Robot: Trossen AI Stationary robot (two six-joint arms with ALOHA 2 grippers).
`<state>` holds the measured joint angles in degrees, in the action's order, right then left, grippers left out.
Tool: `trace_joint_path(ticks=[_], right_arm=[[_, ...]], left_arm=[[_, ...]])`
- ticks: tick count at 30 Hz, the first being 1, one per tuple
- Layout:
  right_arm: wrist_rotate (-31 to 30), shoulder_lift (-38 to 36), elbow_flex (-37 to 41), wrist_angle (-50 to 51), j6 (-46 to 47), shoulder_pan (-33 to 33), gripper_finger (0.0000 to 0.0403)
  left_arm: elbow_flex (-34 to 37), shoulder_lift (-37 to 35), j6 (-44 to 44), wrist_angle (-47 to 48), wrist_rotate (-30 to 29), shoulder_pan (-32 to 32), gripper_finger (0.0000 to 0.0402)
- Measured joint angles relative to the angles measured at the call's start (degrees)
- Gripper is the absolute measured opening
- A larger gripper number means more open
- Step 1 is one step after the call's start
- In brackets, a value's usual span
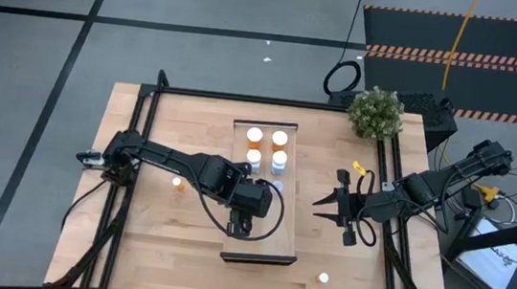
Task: Pick and place medicine bottles onto shelf by color
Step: Put the bottom blue pill bottle on the shelf, then put the blue pill bottle on the shelf aligned with the other blue pill bottle
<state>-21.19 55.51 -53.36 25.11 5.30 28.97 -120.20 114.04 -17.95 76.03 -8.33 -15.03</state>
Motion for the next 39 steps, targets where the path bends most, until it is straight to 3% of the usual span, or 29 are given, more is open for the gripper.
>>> trace_joint_path(ticks=[14, 29, 35, 39], right_arm=[[0.0, 0.0, 0.0, 0.0, 0.0, 0.0, 0.0105], [0.0, 0.0, 0.0, 0.0, 0.0, 0.0, 0.0105], [0.0, 0.0, 0.0, 0.0, 0.7, 0.0, 0.0105], [0.0, 0.0, 0.0, 1.5, 3.9, 0.0, 0.0105]], left_arm=[[0.0, 0.0, -0.1, -1.5, 0.0, 0.0, 0.0157], [0.0, -1.0, 0.8, -3.8, 0.1, -1.3, 0.0152], [0.0, -3.7, 0.7, -5.9, -5.5, -3.5, 0.0154], [0.0, -5.9, 2.1, -5.6, -14.3, -5.7, 0.0154]])
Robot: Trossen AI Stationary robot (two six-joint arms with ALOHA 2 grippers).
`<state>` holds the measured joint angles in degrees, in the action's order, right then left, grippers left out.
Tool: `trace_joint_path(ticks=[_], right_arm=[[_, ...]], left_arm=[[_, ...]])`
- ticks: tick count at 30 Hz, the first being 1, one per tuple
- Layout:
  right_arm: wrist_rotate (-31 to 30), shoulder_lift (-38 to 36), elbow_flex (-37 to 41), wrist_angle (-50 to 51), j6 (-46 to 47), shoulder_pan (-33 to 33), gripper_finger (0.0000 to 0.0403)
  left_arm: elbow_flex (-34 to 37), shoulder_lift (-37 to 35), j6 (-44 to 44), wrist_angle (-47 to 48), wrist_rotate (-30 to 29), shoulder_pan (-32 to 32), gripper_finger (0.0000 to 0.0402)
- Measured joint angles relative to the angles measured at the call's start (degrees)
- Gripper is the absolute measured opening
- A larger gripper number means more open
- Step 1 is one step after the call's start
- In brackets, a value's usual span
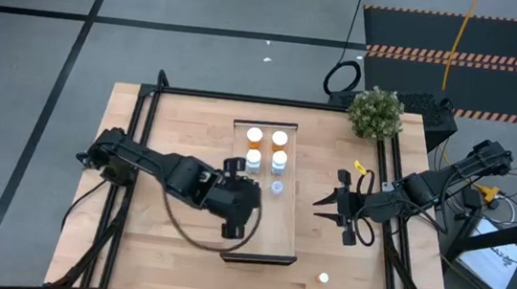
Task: Pick and place medicine bottles onto shelf by color
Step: Put the blue pill bottle on the shelf aligned with the other blue pill bottle
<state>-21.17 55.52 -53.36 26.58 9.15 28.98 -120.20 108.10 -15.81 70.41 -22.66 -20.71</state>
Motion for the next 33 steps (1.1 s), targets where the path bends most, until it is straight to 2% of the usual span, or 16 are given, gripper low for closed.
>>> trace_joint_path(ticks=[4, 9, 14, 18, 23, 28, 33], right_arm=[[0.0, 0.0, 0.0, 1.2, 5.9, 0.0, 0.0105], [-4.3, 0.3, 0.0, 5.9, 15.7, 2.4, 0.0105], [-4.4, 0.3, 0.0, 11.1, 28.3, 5.4, 0.0105], [-4.2, 0.3, 0.0, 16.8, 37.9, 8.4, 0.0105], [-4.3, 0.3, 0.0, 25.7, 46.7, 10.1, 0.0105], [-4.3, 0.3, 0.0, 35.1, 54.2, 10.1, 0.0105], [-4.5, 1.2, 0.0, 41.4, 58.1, 9.7, 0.0113]], left_arm=[[1.6, -1.4, 2.9, -3.6, -9.6, -2.5, 0.0154], [4.5, -1.3, 9.1, -9.7, -10.5, -3.5, 0.0154], [9.3, -2.1, 8.1, -10.5, -14.2, -4.2, 0.0154], [17.3, -6.6, 2.8, -10.8, -19.7, -4.7, 0.0154], [29.2, -15.7, -2.8, -15.9, -21.6, -4.5, 0.0154], [40.4, -24.3, -1.2, -26.3, -21.4, -6.5, 0.0154], [48.0, -30.7, 1.8, -34.2, -21.6, -8.4, 0.0154]])
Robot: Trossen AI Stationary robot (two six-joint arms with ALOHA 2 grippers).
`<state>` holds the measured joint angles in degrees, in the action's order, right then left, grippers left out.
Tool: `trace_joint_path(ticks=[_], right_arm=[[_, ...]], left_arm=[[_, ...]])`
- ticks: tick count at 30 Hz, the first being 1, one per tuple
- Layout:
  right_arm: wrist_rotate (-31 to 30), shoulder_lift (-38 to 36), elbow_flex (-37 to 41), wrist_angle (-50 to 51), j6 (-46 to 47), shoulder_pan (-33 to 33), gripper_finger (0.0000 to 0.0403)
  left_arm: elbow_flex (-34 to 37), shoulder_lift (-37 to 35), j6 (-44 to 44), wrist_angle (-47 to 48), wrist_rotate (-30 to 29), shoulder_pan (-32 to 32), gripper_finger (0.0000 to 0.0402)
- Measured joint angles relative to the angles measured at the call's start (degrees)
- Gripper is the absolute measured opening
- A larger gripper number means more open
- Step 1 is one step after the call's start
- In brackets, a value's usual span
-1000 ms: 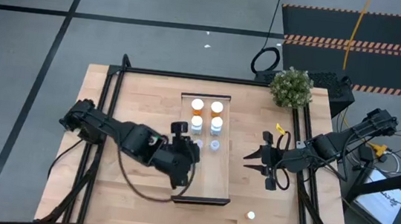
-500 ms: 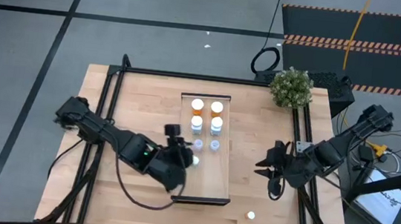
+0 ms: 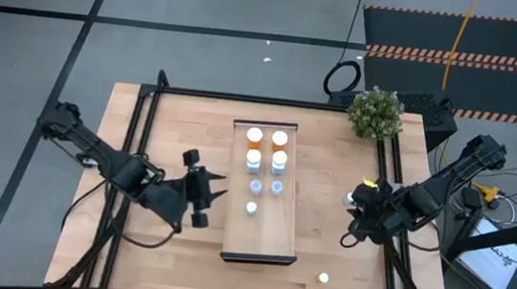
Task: Pick and place medicine bottles onto shelf by color
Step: Put the blue pill bottle on the shelf aligned with the other blue pill bottle
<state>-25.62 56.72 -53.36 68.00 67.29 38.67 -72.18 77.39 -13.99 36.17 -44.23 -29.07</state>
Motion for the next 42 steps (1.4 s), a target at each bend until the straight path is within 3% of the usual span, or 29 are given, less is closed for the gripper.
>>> trace_joint_path(ticks=[11, 22, 42], right_arm=[[0.1, 2.0, 0.0, 7.9, 0.7, -5.0, 0.0179], [0.3, 2.0, 7.1, 4.4, 0.5, -6.9, 0.0249], [0.5, 2.0, 8.3, 2.2, -10.8, -9.8, 0.0259]], left_arm=[[11.8, -5.4, 7.7, -15.9, 0.3, -0.2, 0.0154], [12.3, -5.3, 7.0, -16.0, 2.3, 0.1, 0.0154], [12.3, -5.3, 5.3, -14.8, 3.5, 0.2, 0.0154]])
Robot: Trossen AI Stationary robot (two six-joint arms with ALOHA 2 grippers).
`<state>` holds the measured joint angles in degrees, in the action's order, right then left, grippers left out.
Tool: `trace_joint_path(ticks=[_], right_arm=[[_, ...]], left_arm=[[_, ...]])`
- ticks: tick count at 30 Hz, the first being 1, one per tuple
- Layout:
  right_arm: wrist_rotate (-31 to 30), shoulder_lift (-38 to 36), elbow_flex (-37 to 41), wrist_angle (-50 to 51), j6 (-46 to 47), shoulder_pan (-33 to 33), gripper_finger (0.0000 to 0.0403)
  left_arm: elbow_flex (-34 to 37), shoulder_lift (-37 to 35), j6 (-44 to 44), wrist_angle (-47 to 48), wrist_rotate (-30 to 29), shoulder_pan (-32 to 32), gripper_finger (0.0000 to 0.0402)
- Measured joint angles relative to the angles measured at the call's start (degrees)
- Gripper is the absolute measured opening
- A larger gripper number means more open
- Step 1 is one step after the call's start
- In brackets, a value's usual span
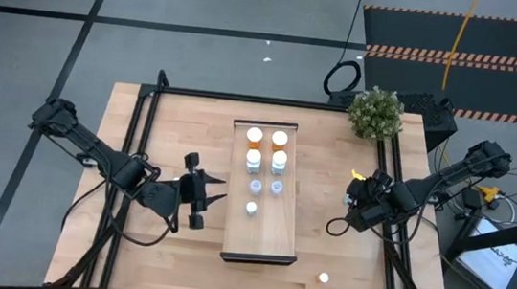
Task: Pick and place medicine bottles onto shelf by color
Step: Put the blue pill bottle on the shelf aligned with the other blue pill bottle
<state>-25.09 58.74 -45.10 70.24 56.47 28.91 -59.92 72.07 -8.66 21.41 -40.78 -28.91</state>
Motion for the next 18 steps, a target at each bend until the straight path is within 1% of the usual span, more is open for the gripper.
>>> trace_joint_path(ticks=[11, 18], right_arm=[[-0.4, 0.0, 0.0, -2.4, -14.1, -5.4, 0.0258], [0.3, 0.0, 0.1, -4.3, -18.7, -8.7, 0.0258]], left_arm=[[0.0, 0.0, -0.5, 1.8, 0.0, 0.0, 0.0154], [0.0, 0.0, -0.6, 2.3, 0.0, 0.0, 0.0154]])
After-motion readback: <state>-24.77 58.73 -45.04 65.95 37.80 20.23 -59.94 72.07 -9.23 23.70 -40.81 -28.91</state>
